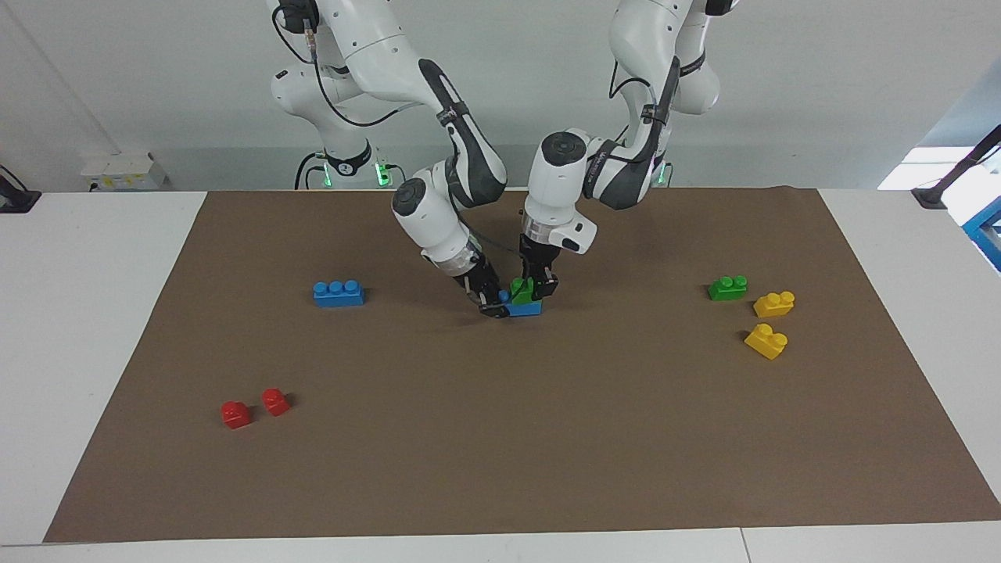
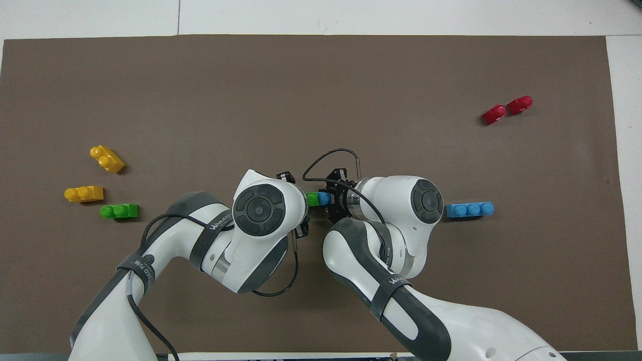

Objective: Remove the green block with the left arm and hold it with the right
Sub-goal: 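Pull the green piece with the left gripper while the right gripper pulls blue, then carry the green piece with the left gripper while the right gripper carries blue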

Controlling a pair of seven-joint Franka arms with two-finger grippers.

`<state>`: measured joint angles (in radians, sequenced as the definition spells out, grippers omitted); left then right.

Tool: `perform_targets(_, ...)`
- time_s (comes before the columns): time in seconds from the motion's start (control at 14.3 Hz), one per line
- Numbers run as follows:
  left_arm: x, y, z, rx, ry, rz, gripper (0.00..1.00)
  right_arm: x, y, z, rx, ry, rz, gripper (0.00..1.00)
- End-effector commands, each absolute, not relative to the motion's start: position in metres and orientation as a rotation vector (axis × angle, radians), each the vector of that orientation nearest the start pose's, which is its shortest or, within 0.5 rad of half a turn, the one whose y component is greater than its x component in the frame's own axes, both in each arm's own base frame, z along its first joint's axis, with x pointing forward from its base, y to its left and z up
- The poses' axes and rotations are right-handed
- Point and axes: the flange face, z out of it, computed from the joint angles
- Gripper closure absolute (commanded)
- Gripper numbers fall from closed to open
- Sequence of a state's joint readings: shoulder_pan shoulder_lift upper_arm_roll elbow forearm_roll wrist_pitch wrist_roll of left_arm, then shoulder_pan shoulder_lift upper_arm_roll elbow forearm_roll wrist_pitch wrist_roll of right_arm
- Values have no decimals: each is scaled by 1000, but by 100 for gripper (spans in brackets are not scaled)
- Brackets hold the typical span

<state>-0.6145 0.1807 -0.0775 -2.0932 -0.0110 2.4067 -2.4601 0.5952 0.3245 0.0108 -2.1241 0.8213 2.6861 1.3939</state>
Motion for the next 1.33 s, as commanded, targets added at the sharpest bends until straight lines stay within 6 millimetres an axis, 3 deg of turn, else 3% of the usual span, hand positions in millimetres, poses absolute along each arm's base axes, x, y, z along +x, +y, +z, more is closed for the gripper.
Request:
perform_targets(0.0,440,-379,348,1901,2340,-38,100,500,304,263,-1964,1851,349,100)
perform_targets(0.28,445,-377,362,1888,2345,-36,100,501,301,263,-1965,1852,347,100)
perform_targets(0.56,442,-370,389,1895,2350,-30,100,499,298,260,-1968,1858,348,100)
perform_targets(0.7,443,-357,415,1883,2351,-22,100,499,298,260,-1968,1856,345,100)
perform_targets(0.91,451,-337,434,1913,2353,-12,100,499,297,260,-1967,1859,347,100)
perform_targets(1.12,460,-317,440,2065,2261,-2,100,514,274,269,-1964,1850,376,100)
perform_targets(1.26,472,-296,438,2159,2185,5,100,537,249,300,-1980,1810,475,100)
